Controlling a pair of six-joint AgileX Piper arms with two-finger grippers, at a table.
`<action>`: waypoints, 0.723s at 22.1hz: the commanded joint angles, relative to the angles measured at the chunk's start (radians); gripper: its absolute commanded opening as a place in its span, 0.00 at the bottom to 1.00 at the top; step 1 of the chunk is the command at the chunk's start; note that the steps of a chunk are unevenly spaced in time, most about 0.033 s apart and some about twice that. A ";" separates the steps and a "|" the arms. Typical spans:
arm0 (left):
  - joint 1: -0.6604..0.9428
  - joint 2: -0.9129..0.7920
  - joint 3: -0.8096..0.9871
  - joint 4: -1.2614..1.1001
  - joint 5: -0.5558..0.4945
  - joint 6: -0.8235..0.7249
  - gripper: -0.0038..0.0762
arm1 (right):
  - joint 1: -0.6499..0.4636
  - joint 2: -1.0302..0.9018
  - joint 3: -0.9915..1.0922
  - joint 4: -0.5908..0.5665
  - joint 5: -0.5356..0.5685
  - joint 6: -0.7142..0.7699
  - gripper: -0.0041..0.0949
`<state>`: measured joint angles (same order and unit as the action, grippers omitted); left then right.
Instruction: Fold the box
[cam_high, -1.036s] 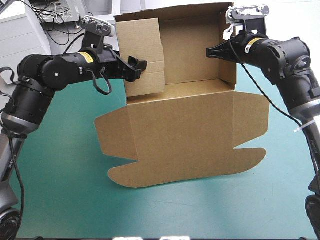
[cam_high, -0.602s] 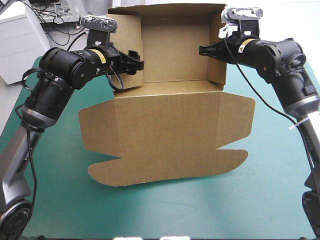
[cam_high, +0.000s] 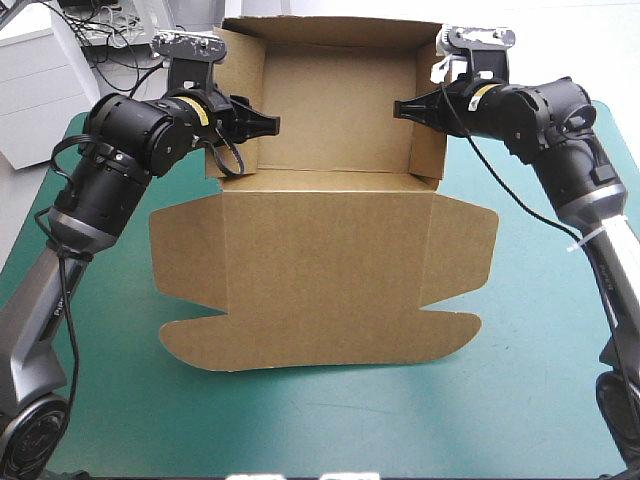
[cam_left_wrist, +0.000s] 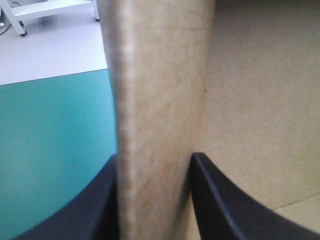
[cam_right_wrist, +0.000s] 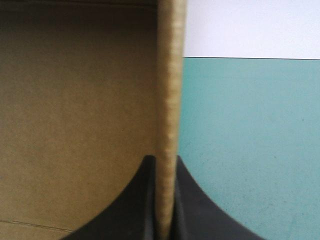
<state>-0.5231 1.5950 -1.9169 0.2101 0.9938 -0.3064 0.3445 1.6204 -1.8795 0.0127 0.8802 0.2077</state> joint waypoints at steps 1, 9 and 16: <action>-0.009 -0.049 -0.028 -0.045 -0.069 0.022 0.20 | 0.000 -0.036 -0.032 -0.019 -0.058 -0.015 0.02; -0.009 -0.007 -0.028 -0.172 -0.072 0.121 0.04 | 0.000 -0.036 -0.032 -0.021 -0.035 -0.038 0.02; -0.009 -0.047 -0.039 -0.199 -0.047 0.210 0.58 | 0.000 -0.036 -0.032 -0.080 0.011 -0.048 0.02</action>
<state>-0.5129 1.6308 -1.9164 0.1029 1.0136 -0.1695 0.3445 1.6204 -1.8795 -0.0430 0.9726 0.2034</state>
